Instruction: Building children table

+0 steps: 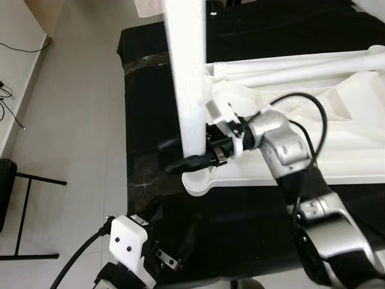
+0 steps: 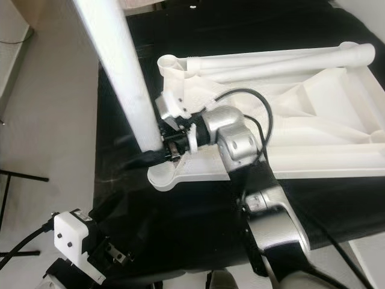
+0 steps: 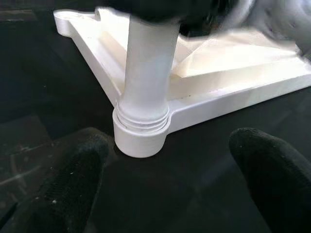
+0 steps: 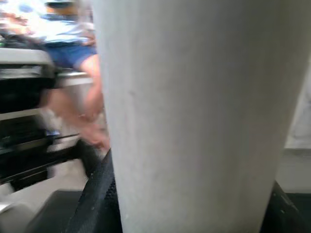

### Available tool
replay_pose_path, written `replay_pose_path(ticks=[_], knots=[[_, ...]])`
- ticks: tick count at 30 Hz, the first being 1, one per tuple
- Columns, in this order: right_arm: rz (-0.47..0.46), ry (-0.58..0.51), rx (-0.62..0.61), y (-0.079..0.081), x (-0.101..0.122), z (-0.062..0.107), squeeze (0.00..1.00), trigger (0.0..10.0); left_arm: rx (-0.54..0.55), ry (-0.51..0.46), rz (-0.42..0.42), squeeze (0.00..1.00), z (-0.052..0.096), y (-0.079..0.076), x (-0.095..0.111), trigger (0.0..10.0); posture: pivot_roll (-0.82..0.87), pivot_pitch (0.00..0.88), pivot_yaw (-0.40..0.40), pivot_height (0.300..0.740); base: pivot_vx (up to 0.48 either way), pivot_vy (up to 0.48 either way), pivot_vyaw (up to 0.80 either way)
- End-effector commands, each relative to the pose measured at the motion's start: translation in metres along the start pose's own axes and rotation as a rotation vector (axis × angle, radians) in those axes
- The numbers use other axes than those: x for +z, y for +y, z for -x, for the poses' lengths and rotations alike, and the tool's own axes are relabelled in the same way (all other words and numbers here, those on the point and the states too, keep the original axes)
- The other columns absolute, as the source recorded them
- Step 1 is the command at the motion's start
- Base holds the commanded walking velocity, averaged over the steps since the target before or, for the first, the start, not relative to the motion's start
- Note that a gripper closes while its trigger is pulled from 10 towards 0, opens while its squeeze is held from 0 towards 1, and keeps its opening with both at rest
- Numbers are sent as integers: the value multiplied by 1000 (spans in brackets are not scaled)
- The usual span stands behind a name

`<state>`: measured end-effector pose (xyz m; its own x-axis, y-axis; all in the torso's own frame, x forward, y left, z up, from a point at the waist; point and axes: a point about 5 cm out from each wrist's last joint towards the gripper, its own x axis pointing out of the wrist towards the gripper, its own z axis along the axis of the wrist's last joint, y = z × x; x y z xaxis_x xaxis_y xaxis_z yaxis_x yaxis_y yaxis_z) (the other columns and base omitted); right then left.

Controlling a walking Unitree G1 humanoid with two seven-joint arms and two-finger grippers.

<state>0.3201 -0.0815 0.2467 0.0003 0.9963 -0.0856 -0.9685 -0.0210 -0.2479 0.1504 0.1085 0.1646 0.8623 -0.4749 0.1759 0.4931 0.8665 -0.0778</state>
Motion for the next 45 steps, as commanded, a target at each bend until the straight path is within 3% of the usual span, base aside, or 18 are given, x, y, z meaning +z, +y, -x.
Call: replay_pose_path(ticks=[1,2,4,6,10,15,16,18,19,20,21,27,29,31,32,33,34,45], knots=[[-159,120,-191,12,-38,1,0,0,3,25,-2,0,4,0,-3,10000,34,285,60,740,0,0,0],[-215,166,-337,22,-50,0,0,0,4,24,-2,0,4,1,-2,10000,34,285,60,740,0,0,0],[-215,166,-337,22,-50,0,0,0,4,24,-2,0,4,1,-2,10000,34,285,60,740,0,0,0],[-375,331,-826,55,-82,8,0,0,0,24,-4,0,3,3,-3,10000,14,285,84,740,0,0,0],[-395,358,-925,66,-84,10,0,0,-3,25,-5,0,3,5,-3,10000,14,285,84,740,0,0,0],[-318,332,-977,46,-80,7,0,0,-16,24,-8,0,-1,5,-5,10000,13,267,74,740,0,0,0],[-304,255,-967,34,-72,2,0,8118,6,20,-16,0,0,6,-5,10000,9,265,73,740,0,0,0],[-300,221,-964,31,-69,0,0,8118,14,19,-17,0,0,7,-5,10000,9,265,73,740,0,0,0],[-288,165,-875,32,-60,-9,545,10000,17,19,-18,0,0,8,-5,10000,-11,262,70,740,0,0,0],[-288,165,-875,32,-60,-9,545,10000,17,19,-18,0,0,8,-5,10000,-11,262,70,740,0,0,0],[-297,103,-799,29,-53,-15,1000,10000,14,19,-18,0,0,8,-5,10000,-9,258,70,740,0,0,0],[-217,-72,-568,21,-17,-22,1000,10000,0,21,-14,0,-1,8,-6,10000,-10,251,80,740,0,0,0],[-154,-110,-330,20,-4,-23,1000,10000,-4,21,-13,0,-2,8,-6,10000,-3,249,79,740,0,0,0],[-154,-110,-330,20,-4,-23,1000,10000,-4,21,-13,0,-2,8,-6,10000,-3,249,79,740,0,0,0],[-89,-81,-144,15,-1,-23,169,10000,-2,21,-14,0,-1,8,-6,10000,7,249,81,740,0,0,0],[-89,-81,-144,15,-1,-23,169,10000,-2,21,-14,0,-1,8,-6,10000,7,249,81,740,0,0,0],[-57,-58,-51,12,1,-25,0,10000,1,22,-14,0,-1,7,-6,10000,12,254,81,740,0,0,0],[-25,-14,259,-1,7,-31,0,10000,-2,24,-8,0,1,5,-5,10000,20,265,84,740,0,0,0]])
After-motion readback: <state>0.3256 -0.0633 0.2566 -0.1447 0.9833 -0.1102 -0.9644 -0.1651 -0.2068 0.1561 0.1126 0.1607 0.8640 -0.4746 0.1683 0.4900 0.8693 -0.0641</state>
